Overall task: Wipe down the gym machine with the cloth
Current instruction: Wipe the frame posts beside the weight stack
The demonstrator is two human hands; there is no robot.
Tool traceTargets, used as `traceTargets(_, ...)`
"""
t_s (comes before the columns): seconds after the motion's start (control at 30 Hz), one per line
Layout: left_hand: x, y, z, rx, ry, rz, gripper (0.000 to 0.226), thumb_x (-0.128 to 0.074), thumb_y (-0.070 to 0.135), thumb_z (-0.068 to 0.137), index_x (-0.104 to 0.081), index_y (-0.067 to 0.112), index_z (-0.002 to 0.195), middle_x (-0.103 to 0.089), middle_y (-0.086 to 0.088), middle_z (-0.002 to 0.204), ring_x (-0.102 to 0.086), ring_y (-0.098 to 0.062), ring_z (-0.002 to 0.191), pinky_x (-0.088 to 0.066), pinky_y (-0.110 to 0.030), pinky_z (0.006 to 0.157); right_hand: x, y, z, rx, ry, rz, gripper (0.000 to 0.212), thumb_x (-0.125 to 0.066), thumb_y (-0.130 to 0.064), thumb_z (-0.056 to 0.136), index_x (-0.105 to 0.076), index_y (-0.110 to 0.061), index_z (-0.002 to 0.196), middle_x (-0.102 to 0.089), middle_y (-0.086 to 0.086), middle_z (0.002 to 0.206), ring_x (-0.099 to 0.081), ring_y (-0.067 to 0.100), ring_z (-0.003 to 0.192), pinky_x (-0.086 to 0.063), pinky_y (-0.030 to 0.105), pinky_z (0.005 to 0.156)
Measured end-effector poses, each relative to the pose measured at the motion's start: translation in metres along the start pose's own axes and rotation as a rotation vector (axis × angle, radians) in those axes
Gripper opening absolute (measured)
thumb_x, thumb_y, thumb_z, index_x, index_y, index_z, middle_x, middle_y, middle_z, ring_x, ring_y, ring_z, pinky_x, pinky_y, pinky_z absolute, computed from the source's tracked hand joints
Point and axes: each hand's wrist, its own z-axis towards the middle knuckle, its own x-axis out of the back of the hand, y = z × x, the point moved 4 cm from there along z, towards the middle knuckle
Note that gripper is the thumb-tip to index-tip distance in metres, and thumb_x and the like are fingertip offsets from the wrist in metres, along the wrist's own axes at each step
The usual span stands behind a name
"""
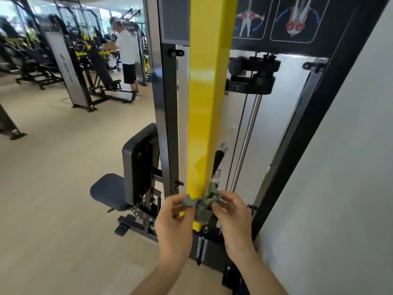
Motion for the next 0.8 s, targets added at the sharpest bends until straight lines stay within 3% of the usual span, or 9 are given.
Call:
traceTargets(0.13, 0.016, -0.016, 0.039, 0.017, 0.003, 0.096, 0.022, -0.07, 0.009, 0.093, -0.063, 0.029, 0.1, -0.068, 0.017, 0.092, -0.065, 0.006, 0.086, -0.056, -0.014, 0.069, -0.029, 0.003, 0.0, -0.002, 0.127, -0.071, 0.03, -0.077, -0.006, 0.085, -0.068, -0.027, 0.105, -0.071, -0.014, 0.1, -0.067, 0.0, 0.098, -0.057, 0.019, 0.082)
traceTargets(0.27, 0.01, -0.014, 0.068, 0.014, -0.08, 0.029, 0.018, -0.07, 0.008, 0.093, -0.067, 0.024, 0.101, -0.071, 0.012, 0.093, -0.069, -0.006, 0.088, -0.054, -0.011, 0.07, -0.04, -0.009, 0.002, 0.04, 0.279, -0.077, 0.027, -0.077, -0.006, 0.085, -0.068, -0.026, 0.1, -0.072, -0.007, 0.099, -0.069, 0.004, 0.093, -0.059, 0.019, 0.077)
traceTargets(0.4, 0.003, 0.007, 0.084, -0.078, -0.146, -0.07, 0.019, -0.068, 0.002, 0.092, -0.069, 0.02, 0.1, -0.074, 0.007, 0.093, -0.071, -0.008, 0.087, -0.059, -0.021, 0.076, -0.039, -0.037, 0.009, 0.112, 0.289, -0.029, 0.024, -0.075, -0.002, 0.086, -0.072, -0.015, 0.106, -0.072, -0.003, 0.099, -0.069, 0.002, 0.093, -0.054, 0.011, 0.072)
traceTargets(0.53, -0.002, 0.026, 0.101, -0.137, -0.203, -0.132, 0.018, -0.069, 0.003, 0.092, -0.069, 0.02, 0.099, -0.074, 0.005, 0.093, -0.072, -0.012, 0.088, -0.062, -0.034, 0.08, -0.035, -0.07, 0.02, 0.175, 0.304, -0.018, 0.025, -0.074, 0.0, 0.086, -0.072, -0.016, 0.105, -0.073, -0.001, 0.102, -0.069, 0.009, 0.096, -0.056, 0.015, 0.074)
traceTargets(0.8, -0.007, 0.087, 0.123, -0.318, -0.258, -0.204, 0.018, -0.07, 0.007, 0.093, -0.068, 0.024, 0.098, -0.073, 0.008, 0.092, -0.071, -0.008, 0.087, -0.062, -0.038, 0.081, -0.036, -0.138, 0.032, 0.327, 0.313, 0.008, 0.025, -0.072, 0.002, 0.087, -0.072, -0.019, 0.102, -0.072, 0.003, 0.104, -0.07, 0.013, 0.098, -0.058, 0.018, 0.073)
